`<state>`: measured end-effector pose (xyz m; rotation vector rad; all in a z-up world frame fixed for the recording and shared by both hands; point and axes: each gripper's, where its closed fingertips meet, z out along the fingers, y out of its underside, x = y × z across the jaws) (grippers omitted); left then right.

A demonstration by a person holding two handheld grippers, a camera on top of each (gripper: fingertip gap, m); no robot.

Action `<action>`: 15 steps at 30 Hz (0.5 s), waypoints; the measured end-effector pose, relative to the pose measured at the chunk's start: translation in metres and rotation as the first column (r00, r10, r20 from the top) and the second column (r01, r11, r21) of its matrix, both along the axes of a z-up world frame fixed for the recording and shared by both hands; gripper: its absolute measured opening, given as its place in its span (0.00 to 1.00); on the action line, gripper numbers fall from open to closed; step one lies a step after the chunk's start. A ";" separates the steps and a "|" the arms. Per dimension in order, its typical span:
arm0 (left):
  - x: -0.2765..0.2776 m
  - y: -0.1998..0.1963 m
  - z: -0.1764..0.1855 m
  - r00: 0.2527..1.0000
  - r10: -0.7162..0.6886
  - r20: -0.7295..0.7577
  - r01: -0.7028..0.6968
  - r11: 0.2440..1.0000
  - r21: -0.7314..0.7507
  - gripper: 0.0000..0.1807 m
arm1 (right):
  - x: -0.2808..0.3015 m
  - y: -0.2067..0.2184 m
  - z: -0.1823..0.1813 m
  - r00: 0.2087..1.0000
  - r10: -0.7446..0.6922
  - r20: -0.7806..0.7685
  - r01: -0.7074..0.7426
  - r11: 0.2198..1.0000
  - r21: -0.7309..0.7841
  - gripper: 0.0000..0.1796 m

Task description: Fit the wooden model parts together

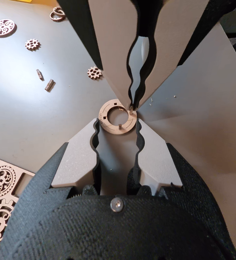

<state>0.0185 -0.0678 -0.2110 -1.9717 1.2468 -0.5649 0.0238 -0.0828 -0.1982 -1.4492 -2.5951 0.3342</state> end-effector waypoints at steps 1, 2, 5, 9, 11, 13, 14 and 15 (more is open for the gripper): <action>0.000 0.000 0.000 1.000 0.000 0.001 0.000 1.000 -0.002 0.28 | -0.002 -0.001 0.001 1.000 0.007 -0.020 -0.007 1.000 0.006 0.00; 0.000 0.000 0.000 1.000 0.000 0.001 0.000 1.000 -0.002 0.28 | -0.005 -0.003 0.001 0.999 0.002 -0.038 -0.002 1.000 0.002 0.00; 0.000 0.000 0.000 1.000 0.001 0.001 -0.001 1.000 -0.004 0.28 | -0.006 -0.004 0.001 1.000 -0.005 -0.029 0.006 1.000 0.005 0.00; 0.000 0.000 0.000 1.000 0.002 0.000 -0.002 1.000 -0.001 0.28 | -0.003 -0.002 0.000 0.999 -0.016 -0.028 0.016 1.000 -0.002 0.00; 0.000 0.000 0.000 1.000 0.002 0.001 -0.002 1.000 -0.003 0.28 | -0.003 -0.002 0.000 0.999 -0.030 -0.046 0.030 0.999 -0.015 0.00; 0.000 0.000 0.000 1.000 0.002 0.001 -0.002 1.000 -0.003 0.28 | -0.005 -0.002 -0.001 0.997 -0.046 -0.063 0.044 0.998 -0.034 0.00; 0.000 0.000 0.000 1.000 0.002 0.001 -0.002 1.000 -0.003 0.28 | -0.005 -0.002 -0.001 0.997 -0.051 -0.061 0.049 0.998 -0.040 0.00; 0.000 0.000 0.000 1.000 0.002 0.001 -0.002 1.000 -0.003 0.28 | -0.006 -0.002 -0.001 0.997 -0.049 -0.061 0.046 0.998 -0.041 0.00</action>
